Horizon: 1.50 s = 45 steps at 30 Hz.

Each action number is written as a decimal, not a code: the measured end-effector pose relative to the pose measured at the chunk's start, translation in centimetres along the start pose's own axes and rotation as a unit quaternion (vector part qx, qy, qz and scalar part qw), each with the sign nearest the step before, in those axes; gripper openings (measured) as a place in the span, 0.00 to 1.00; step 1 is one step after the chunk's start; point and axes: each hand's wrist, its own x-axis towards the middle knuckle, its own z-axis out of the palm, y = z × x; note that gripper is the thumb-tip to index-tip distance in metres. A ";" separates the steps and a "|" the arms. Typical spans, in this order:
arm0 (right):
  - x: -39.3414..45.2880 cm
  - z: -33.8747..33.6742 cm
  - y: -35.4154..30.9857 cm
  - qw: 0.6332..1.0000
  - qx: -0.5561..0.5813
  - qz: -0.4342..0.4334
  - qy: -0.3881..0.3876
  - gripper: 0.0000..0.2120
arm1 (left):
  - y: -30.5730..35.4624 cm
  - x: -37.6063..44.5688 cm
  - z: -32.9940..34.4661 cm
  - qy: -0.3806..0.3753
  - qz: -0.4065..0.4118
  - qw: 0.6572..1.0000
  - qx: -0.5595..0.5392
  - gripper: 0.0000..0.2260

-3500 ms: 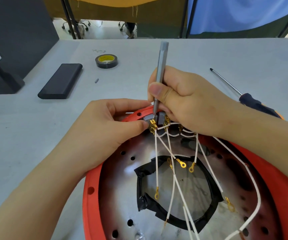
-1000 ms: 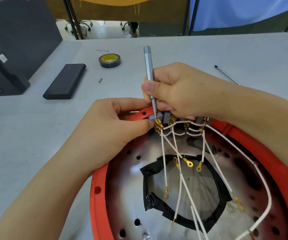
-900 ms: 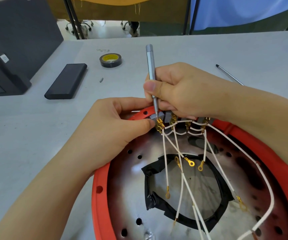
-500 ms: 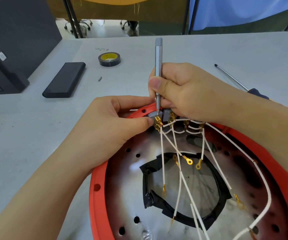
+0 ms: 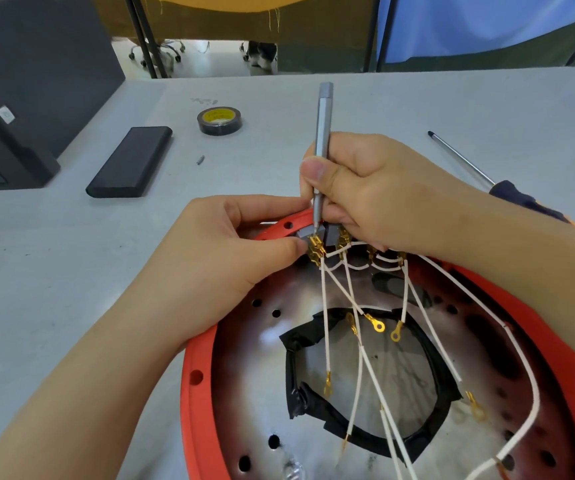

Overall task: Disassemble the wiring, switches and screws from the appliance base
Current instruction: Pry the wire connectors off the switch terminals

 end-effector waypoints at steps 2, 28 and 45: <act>-0.2 -0.1 0.1 1.000 0.014 -0.005 0.008 0.14 | -0.1 0.1 0.0 0.005 -0.008 1.000 -0.003 0.14; 0.2 -0.2 -0.4 1.000 -0.014 -0.003 -0.020 0.15 | -0.2 0.2 -0.1 -0.008 0.007 1.000 -0.023 0.14; -0.2 0.0 -0.1 0.999 0.039 -0.014 -0.017 0.14 | -0.4 0.1 -0.1 -0.014 0.010 1.000 -0.012 0.14</act>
